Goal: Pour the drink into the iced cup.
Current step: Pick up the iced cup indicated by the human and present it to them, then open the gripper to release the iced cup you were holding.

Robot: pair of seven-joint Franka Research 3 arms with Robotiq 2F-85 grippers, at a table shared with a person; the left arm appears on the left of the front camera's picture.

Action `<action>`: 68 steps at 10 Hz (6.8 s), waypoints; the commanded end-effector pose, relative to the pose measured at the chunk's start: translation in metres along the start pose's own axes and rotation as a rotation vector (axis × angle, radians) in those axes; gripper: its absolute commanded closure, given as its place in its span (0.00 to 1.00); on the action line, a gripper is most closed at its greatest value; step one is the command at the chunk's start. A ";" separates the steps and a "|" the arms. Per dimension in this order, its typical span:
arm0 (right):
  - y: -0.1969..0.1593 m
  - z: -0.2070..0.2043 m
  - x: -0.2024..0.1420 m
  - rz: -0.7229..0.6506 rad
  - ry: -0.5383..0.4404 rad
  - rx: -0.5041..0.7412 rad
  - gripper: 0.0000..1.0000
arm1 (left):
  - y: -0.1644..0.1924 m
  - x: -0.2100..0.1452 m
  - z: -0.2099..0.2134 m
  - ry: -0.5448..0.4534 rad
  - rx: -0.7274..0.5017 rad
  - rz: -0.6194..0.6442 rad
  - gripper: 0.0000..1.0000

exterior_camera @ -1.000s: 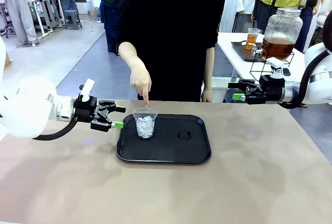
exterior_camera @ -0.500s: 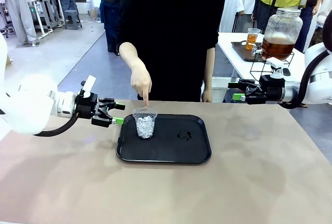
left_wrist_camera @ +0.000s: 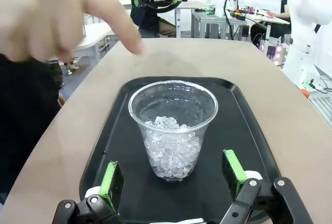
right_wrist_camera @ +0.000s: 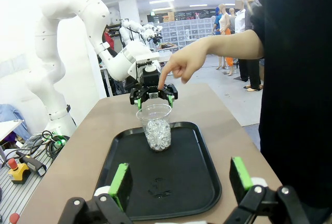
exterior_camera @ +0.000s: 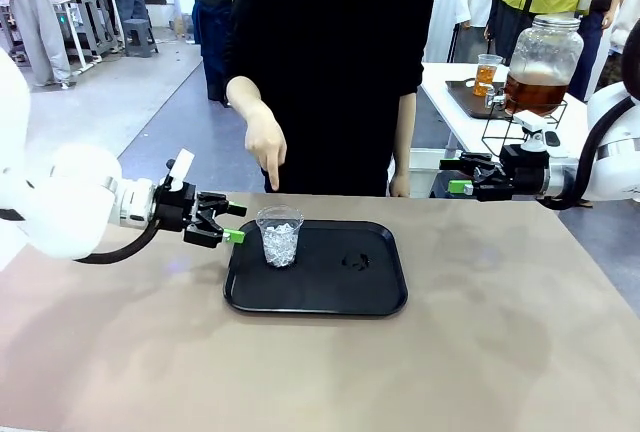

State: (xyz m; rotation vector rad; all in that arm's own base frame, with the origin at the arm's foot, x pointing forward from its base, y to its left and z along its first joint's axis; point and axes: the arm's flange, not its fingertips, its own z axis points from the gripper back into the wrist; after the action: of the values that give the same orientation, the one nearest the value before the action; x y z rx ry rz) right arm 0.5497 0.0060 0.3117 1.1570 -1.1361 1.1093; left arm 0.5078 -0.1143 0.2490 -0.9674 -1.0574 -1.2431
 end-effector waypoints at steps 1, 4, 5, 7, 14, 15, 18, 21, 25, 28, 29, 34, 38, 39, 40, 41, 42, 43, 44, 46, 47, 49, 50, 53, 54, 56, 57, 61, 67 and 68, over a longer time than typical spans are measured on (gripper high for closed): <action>0.000 0.001 0.003 -0.012 0.004 0.013 0.00 | 0.005 -0.001 -0.008 0.012 -0.029 0.008 0.00; 0.000 0.001 0.003 -0.012 0.004 0.013 0.00 | 0.006 -0.007 -0.017 0.005 -0.053 0.013 0.00; 0.000 0.001 0.003 -0.012 0.004 0.013 0.00 | 0.008 -0.008 -0.020 0.003 -0.057 0.014 0.00; 0.000 0.001 0.003 -0.012 0.004 0.013 0.00 | 0.011 -0.009 -0.026 -0.008 -0.069 0.012 0.00; 0.000 0.001 0.003 -0.012 0.004 0.013 0.00 | 0.018 -0.010 -0.044 -0.014 -0.077 0.012 0.00; 0.000 0.001 0.003 -0.012 0.004 0.013 0.00 | 0.019 -0.011 -0.047 -0.019 -0.077 0.016 0.00; 0.000 0.001 0.003 -0.012 0.004 0.013 0.00 | 0.023 -0.009 -0.057 -0.035 -0.077 0.021 0.00; 0.000 0.001 0.003 -0.012 0.004 0.013 0.00 | 0.022 -0.008 -0.067 -0.047 -0.097 0.037 0.00; 0.000 0.001 0.003 -0.012 0.004 0.013 0.00 | 0.020 -0.012 -0.084 -0.062 -0.104 0.057 0.00; 0.000 0.001 0.003 -0.012 0.004 0.013 0.00 | 0.017 -0.014 -0.095 -0.074 -0.095 0.076 0.00; 0.000 0.001 0.003 -0.012 0.004 0.013 0.00 | 0.016 -0.014 -0.096 -0.077 -0.088 0.080 0.00; 0.000 0.001 0.003 -0.012 0.004 0.013 0.00 | 0.013 -0.015 -0.099 -0.083 -0.087 0.072 0.30; 0.000 0.001 0.003 -0.012 0.004 0.013 0.00 | 0.010 -0.013 -0.100 -0.129 -0.075 0.065 0.30; 0.000 0.001 0.003 -0.012 0.004 0.013 0.00 | 0.009 -0.008 -0.098 -0.149 -0.065 0.057 0.30; 0.000 0.001 0.003 -0.012 0.004 0.013 0.00 | 0.009 0.002 -0.095 -0.165 -0.047 0.058 0.30; 0.000 0.001 0.003 -0.012 0.004 0.013 0.00 | 0.012 0.022 -0.093 -0.157 -0.027 0.039 0.30; 0.000 0.001 0.003 -0.012 0.004 0.013 0.00 | 0.019 0.042 -0.092 -0.140 -0.022 0.033 0.30; 0.000 0.001 0.003 -0.012 0.004 0.013 0.00 | 0.028 0.063 -0.091 -0.123 -0.006 0.038 0.30; 0.000 0.001 0.003 -0.012 0.004 0.013 0.00 | 0.036 0.085 -0.090 -0.107 0.011 0.024 0.30; 0.000 0.001 0.003 -0.012 0.004 0.013 0.00 | 0.054 0.125 -0.088 -0.119 0.026 0.026 0.30; 0.000 0.001 0.003 -0.012 0.004 0.013 0.00 | 0.060 0.137 -0.087 -0.131 0.028 0.022 0.30; 0.000 0.001 0.003 -0.012 0.004 0.013 0.00 | 0.068 0.152 -0.080 -0.171 0.027 0.019 0.30; 0.000 0.001 0.003 -0.012 0.004 0.013 0.00 | 0.060 0.144 -0.082 -0.133 0.029 0.004 0.30; 0.000 0.001 0.003 -0.012 0.004 0.013 0.00 | 0.060 0.144 -0.082 -0.133 0.029 0.004 0.30; 0.000 0.001 0.003 -0.012 0.004 0.013 0.00 | 0.060 0.144 -0.082 -0.133 0.029 0.004 0.30; 0.000 0.001 0.003 -0.012 0.004 0.013 0.00 | 0.060 0.144 -0.082 -0.133 0.029 0.004 0.30; 0.000 0.001 0.003 -0.012 0.004 0.013 0.00 | 0.060 0.144 -0.082 -0.133 0.029 0.004 0.30; 0.000 0.001 0.003 -0.012 0.004 0.013 0.00 | 0.060 0.144 -0.082 -0.133 0.029 0.004 0.30; 0.000 0.001 0.003 -0.012 0.004 0.013 0.00 | 0.060 0.144 -0.082 -0.133 0.029 0.004 0.30; 0.000 0.001 0.003 -0.012 0.004 0.013 0.00 | 0.060 0.144 -0.082 -0.133 0.029 0.004 0.30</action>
State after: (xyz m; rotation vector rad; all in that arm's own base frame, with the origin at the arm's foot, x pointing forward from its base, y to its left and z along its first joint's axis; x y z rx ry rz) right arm 0.5497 0.0060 0.3116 1.1571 -1.1360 1.1092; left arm 0.5806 -0.2225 0.3648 -1.0454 -1.1631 -1.1590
